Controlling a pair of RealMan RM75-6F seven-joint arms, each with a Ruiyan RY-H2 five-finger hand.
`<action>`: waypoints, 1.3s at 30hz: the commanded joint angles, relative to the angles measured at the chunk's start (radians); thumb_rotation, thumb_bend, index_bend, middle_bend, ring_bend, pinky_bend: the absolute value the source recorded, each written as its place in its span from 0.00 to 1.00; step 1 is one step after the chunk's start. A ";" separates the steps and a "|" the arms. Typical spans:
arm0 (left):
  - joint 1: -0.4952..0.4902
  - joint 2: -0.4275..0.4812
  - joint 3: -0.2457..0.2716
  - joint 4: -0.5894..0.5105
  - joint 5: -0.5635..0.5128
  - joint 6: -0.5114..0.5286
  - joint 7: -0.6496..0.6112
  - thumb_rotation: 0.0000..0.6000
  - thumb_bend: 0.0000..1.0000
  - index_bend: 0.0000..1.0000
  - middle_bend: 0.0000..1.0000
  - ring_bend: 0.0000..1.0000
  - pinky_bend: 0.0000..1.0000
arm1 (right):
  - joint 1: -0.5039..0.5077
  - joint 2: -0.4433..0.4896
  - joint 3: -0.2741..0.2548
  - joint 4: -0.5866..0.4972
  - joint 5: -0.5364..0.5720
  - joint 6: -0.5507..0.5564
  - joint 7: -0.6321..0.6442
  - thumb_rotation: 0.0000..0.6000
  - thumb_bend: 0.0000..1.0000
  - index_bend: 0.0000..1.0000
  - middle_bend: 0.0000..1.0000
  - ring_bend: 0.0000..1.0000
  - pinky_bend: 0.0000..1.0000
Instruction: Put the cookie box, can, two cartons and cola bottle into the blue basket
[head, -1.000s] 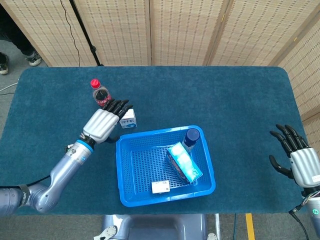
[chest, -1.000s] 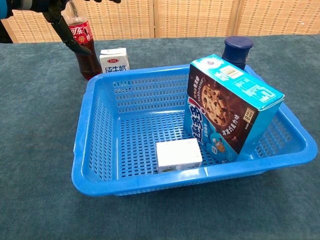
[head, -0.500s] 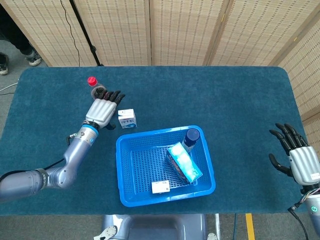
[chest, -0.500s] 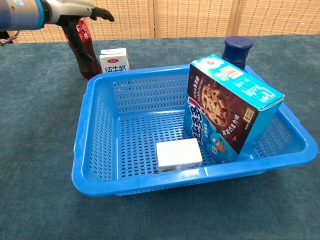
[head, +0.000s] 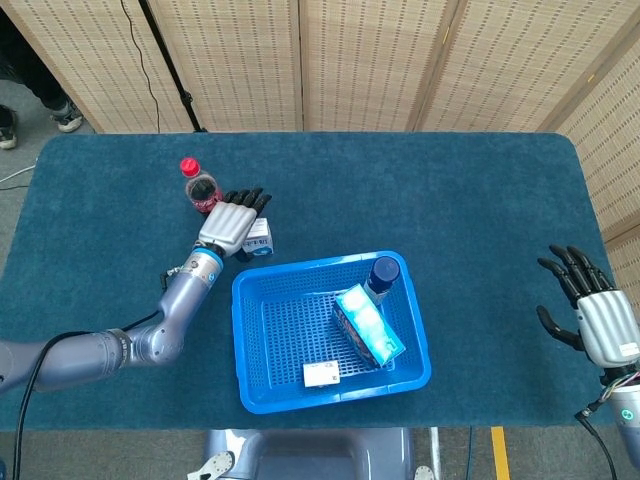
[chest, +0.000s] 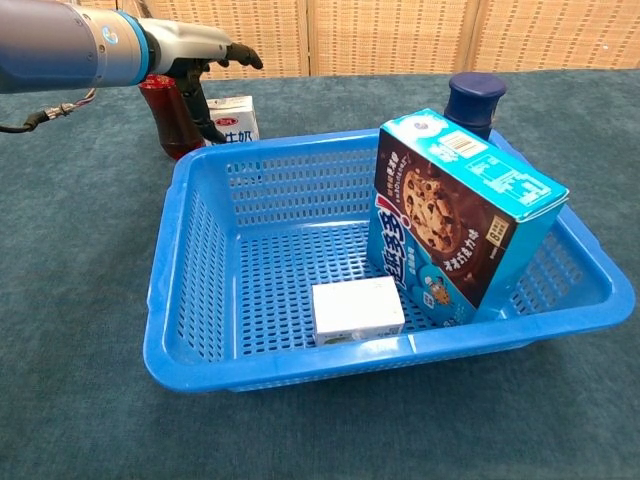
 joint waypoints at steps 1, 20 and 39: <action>-0.016 -0.033 0.005 0.037 -0.031 -0.002 0.019 1.00 0.20 0.00 0.00 0.01 0.35 | 0.000 0.000 0.000 0.001 0.001 -0.001 0.000 1.00 0.39 0.17 0.11 0.08 0.21; -0.027 -0.111 -0.030 0.101 -0.034 0.086 0.049 1.00 0.43 0.50 0.35 0.41 0.52 | 0.001 0.000 -0.001 0.007 0.004 -0.004 0.017 1.00 0.39 0.17 0.11 0.08 0.21; 0.085 0.122 -0.111 -0.263 0.356 0.106 -0.201 1.00 0.42 0.51 0.36 0.42 0.52 | -0.003 0.001 -0.005 -0.006 -0.001 0.003 0.013 1.00 0.39 0.17 0.11 0.09 0.21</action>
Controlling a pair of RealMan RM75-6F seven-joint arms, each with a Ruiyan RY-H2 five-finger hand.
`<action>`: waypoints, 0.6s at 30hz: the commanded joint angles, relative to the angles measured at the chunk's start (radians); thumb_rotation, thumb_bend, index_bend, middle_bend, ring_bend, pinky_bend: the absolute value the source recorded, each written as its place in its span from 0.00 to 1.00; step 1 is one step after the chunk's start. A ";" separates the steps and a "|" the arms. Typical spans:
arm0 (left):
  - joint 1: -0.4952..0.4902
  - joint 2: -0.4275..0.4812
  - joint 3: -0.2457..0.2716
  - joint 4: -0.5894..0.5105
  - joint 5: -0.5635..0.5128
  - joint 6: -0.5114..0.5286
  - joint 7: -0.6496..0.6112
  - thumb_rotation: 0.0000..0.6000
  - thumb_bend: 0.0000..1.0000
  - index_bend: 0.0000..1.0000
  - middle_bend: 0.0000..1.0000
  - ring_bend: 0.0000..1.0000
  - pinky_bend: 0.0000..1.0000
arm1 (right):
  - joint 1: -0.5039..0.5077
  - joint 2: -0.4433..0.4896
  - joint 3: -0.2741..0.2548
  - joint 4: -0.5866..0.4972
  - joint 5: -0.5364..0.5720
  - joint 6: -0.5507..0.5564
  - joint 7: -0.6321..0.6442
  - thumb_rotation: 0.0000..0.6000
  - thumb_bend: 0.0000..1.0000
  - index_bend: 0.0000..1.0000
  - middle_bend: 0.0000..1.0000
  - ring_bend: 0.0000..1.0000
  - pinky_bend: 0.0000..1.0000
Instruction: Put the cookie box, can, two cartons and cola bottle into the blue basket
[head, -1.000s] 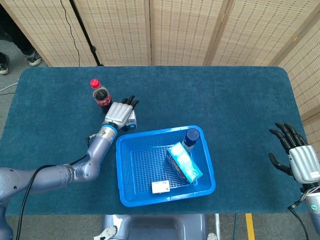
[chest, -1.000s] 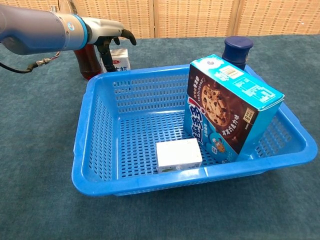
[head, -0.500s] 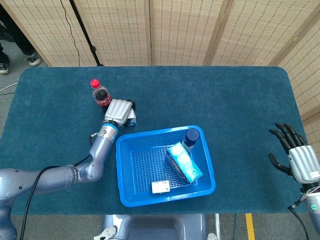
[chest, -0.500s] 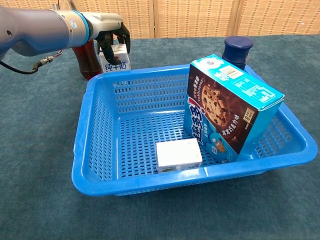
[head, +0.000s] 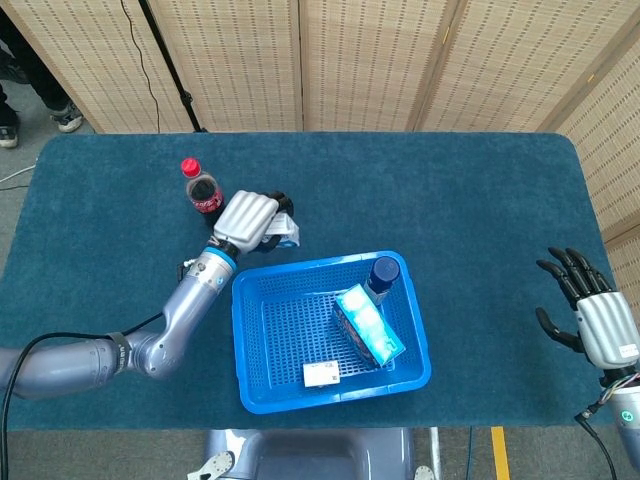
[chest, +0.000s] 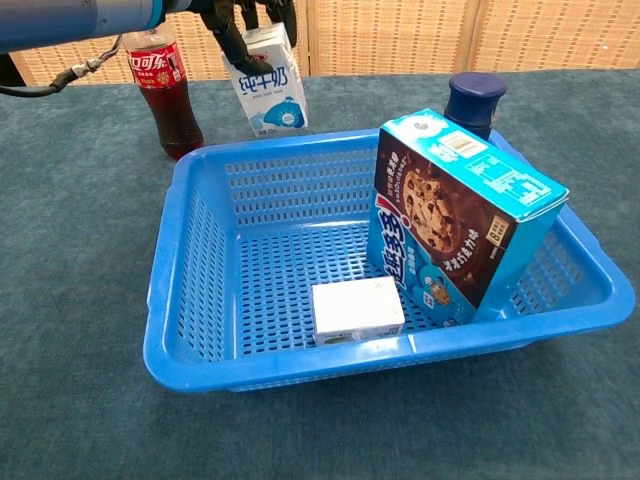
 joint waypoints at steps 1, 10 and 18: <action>0.040 0.078 -0.010 -0.118 0.106 0.007 -0.061 1.00 0.42 0.51 0.36 0.42 0.52 | -0.001 0.001 0.000 -0.001 0.000 0.002 0.000 1.00 0.39 0.17 0.11 0.09 0.21; 0.123 0.226 0.012 -0.328 0.333 0.014 -0.167 1.00 0.42 0.51 0.36 0.42 0.52 | -0.003 0.003 0.001 -0.006 0.000 0.006 -0.002 1.00 0.39 0.17 0.11 0.09 0.21; 0.200 0.291 0.125 -0.436 0.559 0.029 -0.152 1.00 0.42 0.51 0.36 0.42 0.52 | -0.005 0.006 0.002 -0.012 0.000 0.010 0.000 1.00 0.39 0.17 0.11 0.09 0.21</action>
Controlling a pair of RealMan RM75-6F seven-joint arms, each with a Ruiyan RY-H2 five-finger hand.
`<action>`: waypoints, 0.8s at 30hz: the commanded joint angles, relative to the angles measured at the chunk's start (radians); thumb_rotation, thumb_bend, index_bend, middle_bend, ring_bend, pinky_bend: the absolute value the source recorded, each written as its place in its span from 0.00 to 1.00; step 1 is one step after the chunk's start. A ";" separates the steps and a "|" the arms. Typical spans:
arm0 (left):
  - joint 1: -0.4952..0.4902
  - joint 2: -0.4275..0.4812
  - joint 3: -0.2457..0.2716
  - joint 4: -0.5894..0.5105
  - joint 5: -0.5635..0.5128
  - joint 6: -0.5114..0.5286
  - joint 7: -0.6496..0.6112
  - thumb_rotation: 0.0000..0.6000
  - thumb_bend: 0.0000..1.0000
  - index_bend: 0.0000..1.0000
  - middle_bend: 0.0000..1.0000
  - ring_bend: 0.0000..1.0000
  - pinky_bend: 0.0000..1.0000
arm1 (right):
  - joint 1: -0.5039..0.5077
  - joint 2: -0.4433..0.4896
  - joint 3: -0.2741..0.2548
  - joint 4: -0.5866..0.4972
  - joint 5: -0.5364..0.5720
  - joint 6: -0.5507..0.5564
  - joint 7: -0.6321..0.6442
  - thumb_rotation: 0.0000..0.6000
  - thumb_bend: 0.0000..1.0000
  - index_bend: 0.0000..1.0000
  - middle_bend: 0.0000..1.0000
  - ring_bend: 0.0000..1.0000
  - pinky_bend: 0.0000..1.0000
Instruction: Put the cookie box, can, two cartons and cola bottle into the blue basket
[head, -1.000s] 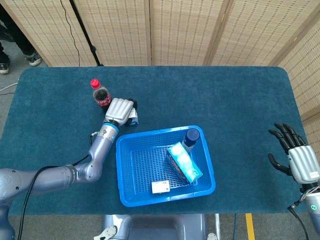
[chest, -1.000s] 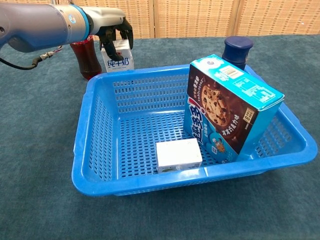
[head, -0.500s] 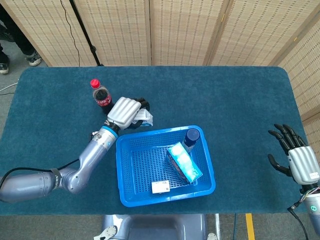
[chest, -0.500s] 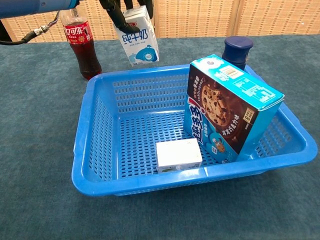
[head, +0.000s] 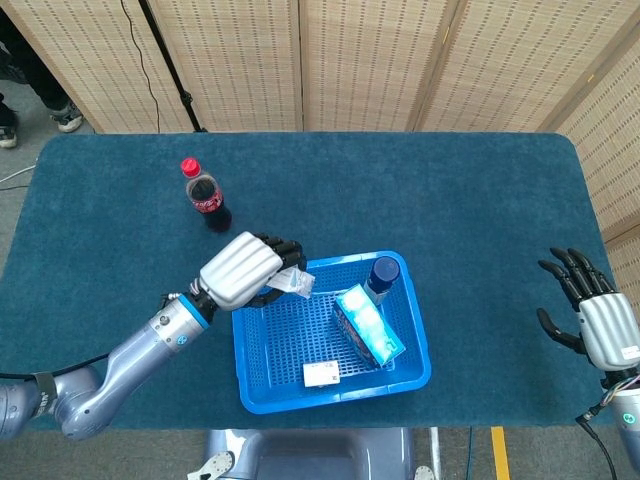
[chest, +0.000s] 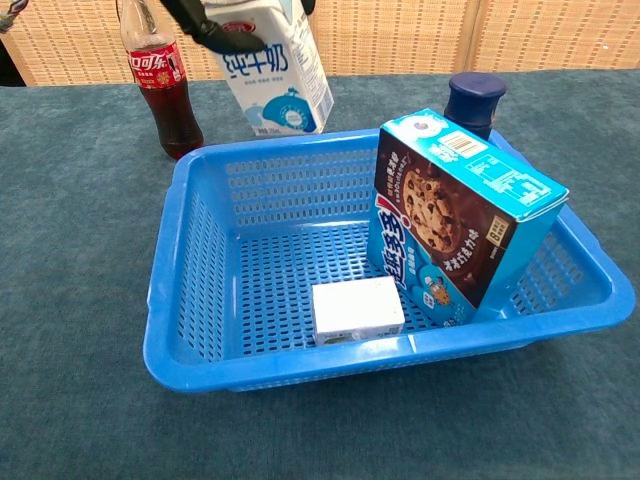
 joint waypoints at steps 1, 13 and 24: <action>0.041 0.002 0.056 -0.024 0.098 0.005 -0.019 1.00 0.42 0.51 0.36 0.42 0.52 | 0.000 0.000 0.000 -0.001 0.000 -0.001 0.001 1.00 0.39 0.17 0.11 0.09 0.21; 0.030 -0.094 0.097 -0.009 0.027 -0.065 0.043 1.00 0.42 0.51 0.36 0.42 0.52 | 0.000 0.001 -0.003 -0.005 -0.006 0.000 -0.002 1.00 0.39 0.17 0.11 0.09 0.21; 0.005 -0.267 0.089 0.053 -0.096 -0.016 0.192 1.00 0.41 0.50 0.36 0.40 0.52 | 0.002 -0.001 -0.009 -0.008 -0.014 -0.005 -0.007 1.00 0.39 0.17 0.11 0.09 0.21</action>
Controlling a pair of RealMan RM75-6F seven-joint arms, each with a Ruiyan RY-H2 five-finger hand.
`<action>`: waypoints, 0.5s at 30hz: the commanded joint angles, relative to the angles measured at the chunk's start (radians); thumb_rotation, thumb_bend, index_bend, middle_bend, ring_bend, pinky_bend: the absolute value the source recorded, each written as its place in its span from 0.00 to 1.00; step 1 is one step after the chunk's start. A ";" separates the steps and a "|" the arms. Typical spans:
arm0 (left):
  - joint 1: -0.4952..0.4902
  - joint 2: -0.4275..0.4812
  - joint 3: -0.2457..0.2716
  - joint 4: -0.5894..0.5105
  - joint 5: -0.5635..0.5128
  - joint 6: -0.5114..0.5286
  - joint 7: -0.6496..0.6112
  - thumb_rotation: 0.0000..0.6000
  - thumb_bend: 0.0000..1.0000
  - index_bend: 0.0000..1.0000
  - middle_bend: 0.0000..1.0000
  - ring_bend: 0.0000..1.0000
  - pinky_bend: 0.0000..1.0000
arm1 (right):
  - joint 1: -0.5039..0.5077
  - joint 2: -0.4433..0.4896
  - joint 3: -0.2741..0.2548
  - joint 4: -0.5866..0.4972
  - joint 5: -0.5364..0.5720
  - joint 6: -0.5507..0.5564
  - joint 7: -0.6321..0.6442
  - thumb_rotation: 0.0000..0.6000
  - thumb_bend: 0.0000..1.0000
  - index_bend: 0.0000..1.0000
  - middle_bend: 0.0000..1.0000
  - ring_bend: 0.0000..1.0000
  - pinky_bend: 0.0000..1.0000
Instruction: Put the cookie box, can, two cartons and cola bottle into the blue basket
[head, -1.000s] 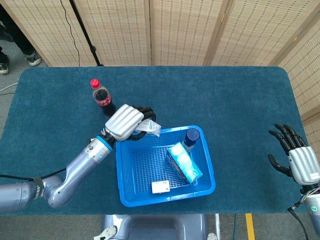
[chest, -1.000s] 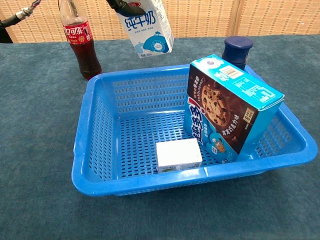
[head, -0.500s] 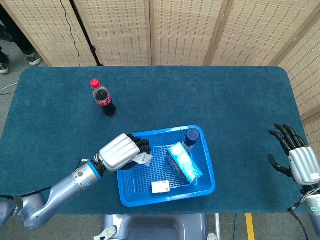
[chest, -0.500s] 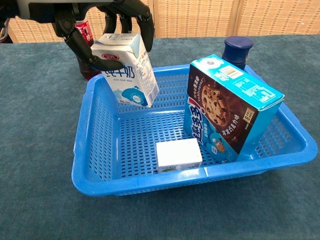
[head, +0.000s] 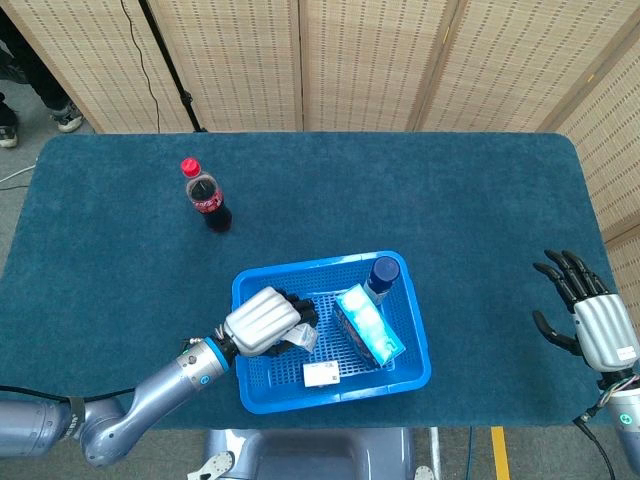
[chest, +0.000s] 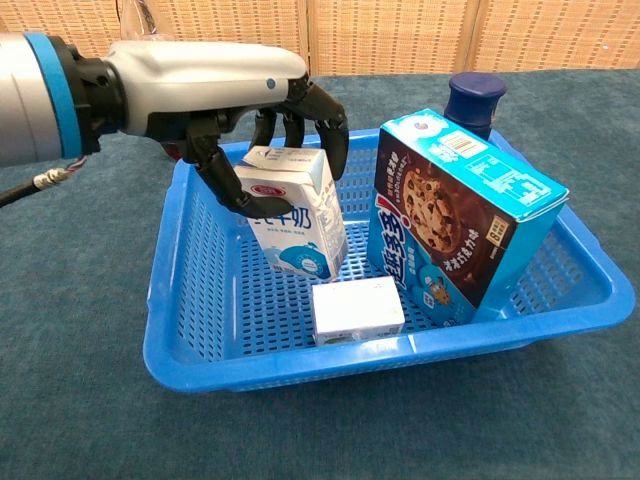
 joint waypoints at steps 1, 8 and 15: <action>-0.017 -0.052 -0.004 0.025 -0.055 0.012 0.050 1.00 0.41 0.49 0.35 0.38 0.52 | -0.001 0.000 -0.001 -0.002 -0.002 0.001 -0.001 1.00 0.39 0.17 0.11 0.09 0.21; -0.039 -0.075 0.007 0.023 -0.159 -0.016 0.091 1.00 0.26 0.02 0.00 0.00 0.31 | -0.003 0.003 0.000 -0.005 -0.002 0.007 -0.002 1.00 0.39 0.17 0.11 0.10 0.22; -0.032 -0.025 -0.004 0.001 -0.132 -0.045 0.009 1.00 0.16 0.00 0.00 0.00 0.24 | -0.002 0.004 -0.001 -0.006 -0.005 0.008 -0.002 1.00 0.39 0.17 0.11 0.10 0.22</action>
